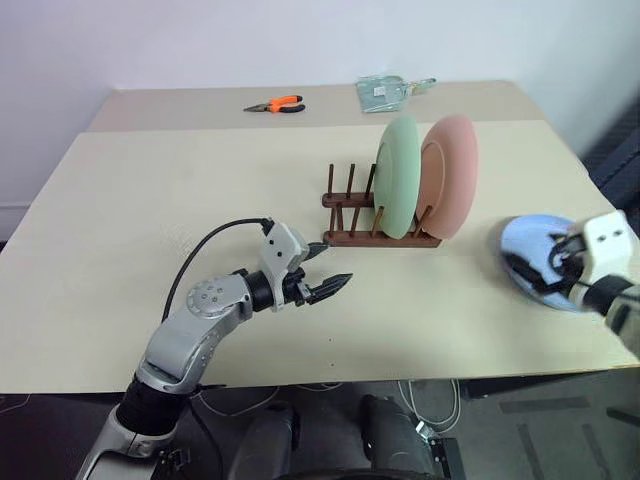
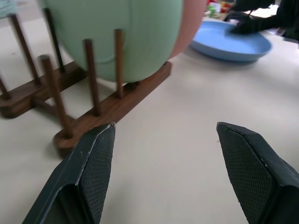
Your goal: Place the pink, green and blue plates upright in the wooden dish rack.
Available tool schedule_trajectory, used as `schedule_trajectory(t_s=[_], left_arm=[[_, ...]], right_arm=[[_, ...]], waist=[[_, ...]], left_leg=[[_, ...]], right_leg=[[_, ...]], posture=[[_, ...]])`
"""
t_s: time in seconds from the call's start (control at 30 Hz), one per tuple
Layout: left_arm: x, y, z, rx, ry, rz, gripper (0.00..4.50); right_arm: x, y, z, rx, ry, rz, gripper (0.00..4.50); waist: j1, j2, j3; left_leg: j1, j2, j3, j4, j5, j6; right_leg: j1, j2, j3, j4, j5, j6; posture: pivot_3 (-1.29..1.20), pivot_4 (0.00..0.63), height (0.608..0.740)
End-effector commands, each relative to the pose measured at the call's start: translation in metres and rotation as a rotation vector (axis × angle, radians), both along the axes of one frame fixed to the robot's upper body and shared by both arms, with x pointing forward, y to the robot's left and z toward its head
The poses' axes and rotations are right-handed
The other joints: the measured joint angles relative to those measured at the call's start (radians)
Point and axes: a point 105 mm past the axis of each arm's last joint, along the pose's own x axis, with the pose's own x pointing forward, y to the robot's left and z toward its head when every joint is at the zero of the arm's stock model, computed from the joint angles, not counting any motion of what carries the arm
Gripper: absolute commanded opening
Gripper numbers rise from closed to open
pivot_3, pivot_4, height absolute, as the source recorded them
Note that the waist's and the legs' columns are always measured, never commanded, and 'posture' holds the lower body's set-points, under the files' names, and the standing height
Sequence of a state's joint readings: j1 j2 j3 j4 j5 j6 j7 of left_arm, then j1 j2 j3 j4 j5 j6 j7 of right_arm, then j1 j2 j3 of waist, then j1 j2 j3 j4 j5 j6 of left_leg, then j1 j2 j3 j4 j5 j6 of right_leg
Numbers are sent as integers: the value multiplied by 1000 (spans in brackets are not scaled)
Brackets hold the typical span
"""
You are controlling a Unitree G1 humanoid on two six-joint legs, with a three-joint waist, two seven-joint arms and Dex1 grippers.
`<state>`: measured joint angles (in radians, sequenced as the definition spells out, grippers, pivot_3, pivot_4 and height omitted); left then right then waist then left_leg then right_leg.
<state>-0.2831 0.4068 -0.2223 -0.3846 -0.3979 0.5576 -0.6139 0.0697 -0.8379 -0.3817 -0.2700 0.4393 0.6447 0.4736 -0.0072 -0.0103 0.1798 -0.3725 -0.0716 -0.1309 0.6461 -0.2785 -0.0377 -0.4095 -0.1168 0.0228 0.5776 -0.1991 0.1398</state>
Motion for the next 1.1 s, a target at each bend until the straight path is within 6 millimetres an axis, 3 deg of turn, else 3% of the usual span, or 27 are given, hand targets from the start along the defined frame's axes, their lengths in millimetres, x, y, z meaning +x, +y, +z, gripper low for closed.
schedule_trajectory(t_s=[0.03,0.1,0.23,0.33,0.47,0.57,0.67,0.73,0.8,0.87,0.93,1.0,1.1], left_arm=[[0,-2,11,-6,-53,-18,3557],[0,-1,12,-3,-58,-18,3557],[2,2,13,1,-63,-3,3557],[4,7,13,6,-65,13,3557],[7,13,12,12,-68,36,3557],[12,22,11,22,-71,71,3557],[17,30,9,34,-76,107,3557],[19,36,9,37,-80,128,3557],[22,43,7,46,-86,158,3557],[25,51,6,52,-89,187,3557],[27,56,6,54,-90,207,3557],[29,61,4,63,-91,224,3557],[29,64,3,68,-94,233,3557]], right_arm=[[1,-5,-10,-120,33,-22,4222],[3,-13,-17,-163,64,-64,3685],[10,-23,-25,-171,84,-115,1646],[17,-24,-18,-213,49,-121,64],[33,-12,26,-256,-141,-73,21],[47,7,103,-243,-441,-40,21],[44,40,183,-45,-732,50,21],[34,66,221,137,-846,162,21],[18,107,255,402,-908,378,21],[4,145,272,641,-890,576,21],[-4,172,279,811,-832,697,21],[-3,206,275,1010,-704,790,21],[12,235,257,1225,-494,765,21]], waist=[[-1,0,0],[0,-1,0],[2,-1,0],[3,-1,0],[0,-1,1],[-8,1,2],[-8,3,3],[-3,3,3],[-3,1,3],[-1,0,3],[-1,0,3],[-3,0,2],[-5,0,2]], left_leg=[[0,0,0,0,0,0],[0,0,0,0,0,0],[-1,-1,0,0,0,0],[-1,-1,-1,0,0,0],[-1,-1,-1,0,0,0],[0,-1,-1,0,0,0],[0,-1,0,0,0,0],[0,0,-2,-1,0,0],[-1,0,-6,-2,0,0],[-1,0,-7,-2,0,0],[-1,0,-9,-2,0,0],[-1,0,-9,-2,0,0],[-1,0,-9,-2,0,0]], right_leg=[[0,0,0,0,0,0],[0,0,0,0,0,0],[0,-1,0,-1,0,0],[0,-1,0,0,0,0],[0,-1,0,-1,0,0],[0,-1,0,0,0,1],[-1,0,0,0,0,1],[-1,0,-1,0,1,1],[-1,1,-3,0,2,2],[0,1,-4,0,3,-1],[0,0,-4,0,2,-3],[-1,0,-3,0,2,-3],[-2,0,-3,2,3,-3]], posture=[[0,150,740],[0,150,740],[0,150,740],[0,150,740],[0,150,740],[0,150,740],[0,150,740],[0,150,740],[0,150,740],[0,150,740],[0,150,740],[0,150,740],[0,150,740]])
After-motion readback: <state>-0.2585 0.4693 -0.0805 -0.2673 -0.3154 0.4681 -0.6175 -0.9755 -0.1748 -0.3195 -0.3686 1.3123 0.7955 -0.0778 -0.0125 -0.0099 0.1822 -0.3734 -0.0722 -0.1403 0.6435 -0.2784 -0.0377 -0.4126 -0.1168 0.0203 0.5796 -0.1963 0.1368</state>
